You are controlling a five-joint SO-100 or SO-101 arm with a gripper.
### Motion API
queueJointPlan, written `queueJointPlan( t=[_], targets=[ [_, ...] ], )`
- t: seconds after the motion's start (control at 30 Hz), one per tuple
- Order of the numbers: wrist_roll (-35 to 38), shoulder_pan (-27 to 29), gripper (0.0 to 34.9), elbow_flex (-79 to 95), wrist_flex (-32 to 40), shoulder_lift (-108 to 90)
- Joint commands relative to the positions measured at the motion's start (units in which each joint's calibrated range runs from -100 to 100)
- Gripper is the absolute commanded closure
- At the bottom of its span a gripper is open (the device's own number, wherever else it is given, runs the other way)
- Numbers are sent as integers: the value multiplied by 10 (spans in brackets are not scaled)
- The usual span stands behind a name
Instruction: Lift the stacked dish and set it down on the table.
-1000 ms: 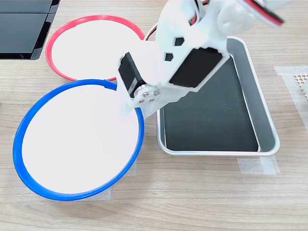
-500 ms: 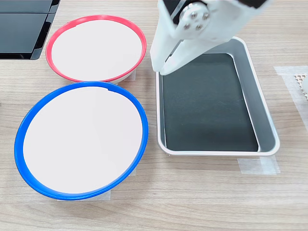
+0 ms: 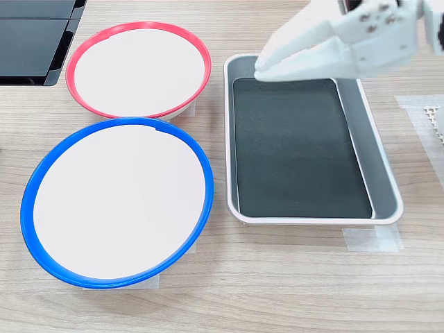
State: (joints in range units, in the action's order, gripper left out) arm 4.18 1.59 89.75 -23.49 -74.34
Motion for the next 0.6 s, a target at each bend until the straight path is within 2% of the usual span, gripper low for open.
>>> queueJointPlan(
  t=[0.0, 0.3, 0.57],
  targets=[
    [1, 3, 348, 82, -14, -114],
    [-11, 5, 348, 103, -173, -240],
    [-24, 25, 348, 103, -238, -247]
  ],
)
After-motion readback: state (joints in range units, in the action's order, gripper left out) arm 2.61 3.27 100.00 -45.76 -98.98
